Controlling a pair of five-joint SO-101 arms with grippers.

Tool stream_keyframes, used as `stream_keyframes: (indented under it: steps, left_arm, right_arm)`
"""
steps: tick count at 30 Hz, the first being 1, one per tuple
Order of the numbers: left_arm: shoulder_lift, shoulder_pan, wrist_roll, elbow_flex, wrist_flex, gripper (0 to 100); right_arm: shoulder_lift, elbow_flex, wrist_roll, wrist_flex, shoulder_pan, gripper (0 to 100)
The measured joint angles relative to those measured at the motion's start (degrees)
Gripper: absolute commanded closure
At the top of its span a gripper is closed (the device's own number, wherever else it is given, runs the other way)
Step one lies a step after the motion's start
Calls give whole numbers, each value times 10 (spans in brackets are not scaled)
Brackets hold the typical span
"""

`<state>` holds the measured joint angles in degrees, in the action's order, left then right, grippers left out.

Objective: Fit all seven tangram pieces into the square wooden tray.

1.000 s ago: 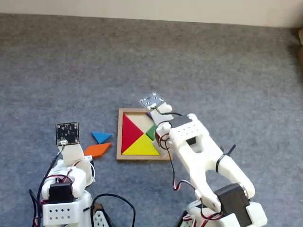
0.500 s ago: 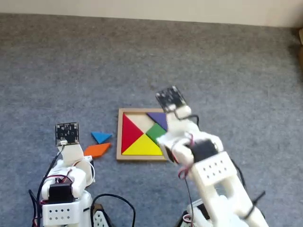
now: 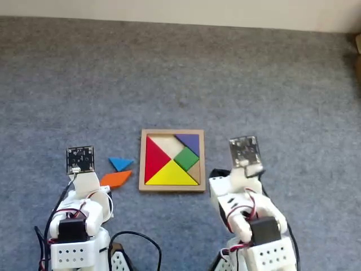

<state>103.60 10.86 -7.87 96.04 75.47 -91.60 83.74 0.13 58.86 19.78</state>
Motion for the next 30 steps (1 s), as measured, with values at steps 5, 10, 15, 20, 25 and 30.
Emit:
stream_keyframes:
  steps: [5,10,15,20,25,30]
  left_arm:
    - [0,0,0,0,0,993]
    - [0,0,0,0,0,993]
    - [0,0,0,0,0,993]
    - [0,0,0,0,0,993]
    - [0,0,0,0,0,993]
    - [0,0,0,0,0,993]
  right_arm:
    - [-117,81,-2,0,-35,991]
    - [-126,116,-5,0,-62,991]
    - [-127,120,-5,0,-68,991]
    - [-127,120,-5,0,-68,991]
    - [-127,120,-5,25,-71,991]
    - [-127,120,-5,76,-71,992]
